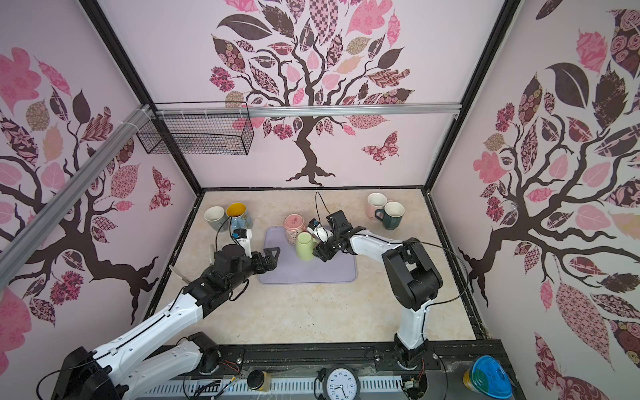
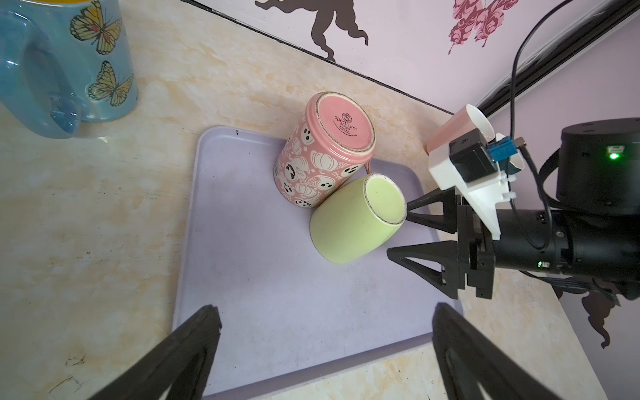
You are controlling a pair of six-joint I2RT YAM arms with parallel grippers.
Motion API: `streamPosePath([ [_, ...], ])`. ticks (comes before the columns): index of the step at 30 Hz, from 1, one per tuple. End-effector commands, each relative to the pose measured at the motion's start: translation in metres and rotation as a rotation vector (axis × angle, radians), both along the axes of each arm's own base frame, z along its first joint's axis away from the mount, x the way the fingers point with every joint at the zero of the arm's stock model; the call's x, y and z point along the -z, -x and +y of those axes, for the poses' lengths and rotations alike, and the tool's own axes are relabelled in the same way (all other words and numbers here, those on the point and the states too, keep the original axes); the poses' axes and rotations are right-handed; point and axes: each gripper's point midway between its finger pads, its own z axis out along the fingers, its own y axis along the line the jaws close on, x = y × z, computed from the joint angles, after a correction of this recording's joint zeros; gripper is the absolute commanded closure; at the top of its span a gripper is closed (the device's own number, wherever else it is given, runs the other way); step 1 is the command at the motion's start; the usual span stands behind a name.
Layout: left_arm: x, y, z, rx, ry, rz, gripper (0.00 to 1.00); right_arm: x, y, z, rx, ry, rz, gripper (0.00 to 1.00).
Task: Turn the mug right side up
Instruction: Rotate the mug on the tray.
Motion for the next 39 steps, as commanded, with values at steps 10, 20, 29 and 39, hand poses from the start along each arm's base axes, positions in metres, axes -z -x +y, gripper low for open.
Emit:
streamPosePath([
  [10, 0.01, 0.005, 0.011, -0.024, -0.028, -0.001, 0.02, -0.014, 0.027, 0.013, -0.054, -0.049, -0.006, 0.3],
  [20, 0.013, 0.006, 0.018, -0.049, -0.054, -0.007, 0.02, -0.006, -0.002, 0.01, 0.006, 0.028, -0.057, 0.31],
  [29, 0.018, 0.005, 0.023, -0.068, -0.072, -0.011, 0.02, -0.005, -0.02, 0.016, 0.071, 0.014, -0.06, 0.29],
  [39, 0.02, 0.006, 0.022, -0.066, -0.067, -0.004, 0.02, -0.012, -0.017, 0.013, 0.096, -0.015, -0.076, 0.3],
])
